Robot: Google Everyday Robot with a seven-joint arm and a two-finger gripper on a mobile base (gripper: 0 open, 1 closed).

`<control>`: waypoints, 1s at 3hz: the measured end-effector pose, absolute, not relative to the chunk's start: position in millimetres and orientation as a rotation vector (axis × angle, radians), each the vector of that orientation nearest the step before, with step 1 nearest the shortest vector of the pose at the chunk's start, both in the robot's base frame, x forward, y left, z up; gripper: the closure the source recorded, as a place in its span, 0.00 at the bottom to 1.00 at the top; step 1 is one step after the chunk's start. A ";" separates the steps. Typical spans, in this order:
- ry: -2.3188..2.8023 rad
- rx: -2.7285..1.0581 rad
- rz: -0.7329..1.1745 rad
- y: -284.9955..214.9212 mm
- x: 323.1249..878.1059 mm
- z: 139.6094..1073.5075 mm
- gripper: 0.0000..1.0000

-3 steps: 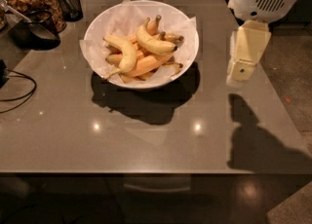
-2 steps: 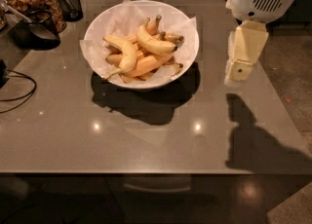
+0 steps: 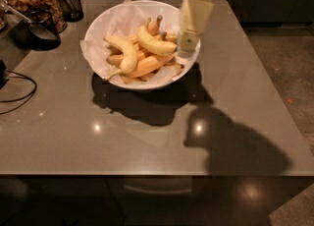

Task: Pick banana from white bowl

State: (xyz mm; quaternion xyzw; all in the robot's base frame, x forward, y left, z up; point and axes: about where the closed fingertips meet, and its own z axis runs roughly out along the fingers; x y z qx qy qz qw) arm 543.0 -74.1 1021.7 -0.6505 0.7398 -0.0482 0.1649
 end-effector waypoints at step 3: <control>2.066 -1.805 -0.078 -46.1 574.0 1020.5 0.00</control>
Offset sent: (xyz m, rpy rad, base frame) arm 0.0177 0.0142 -0.0027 0.0658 0.0045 -0.0089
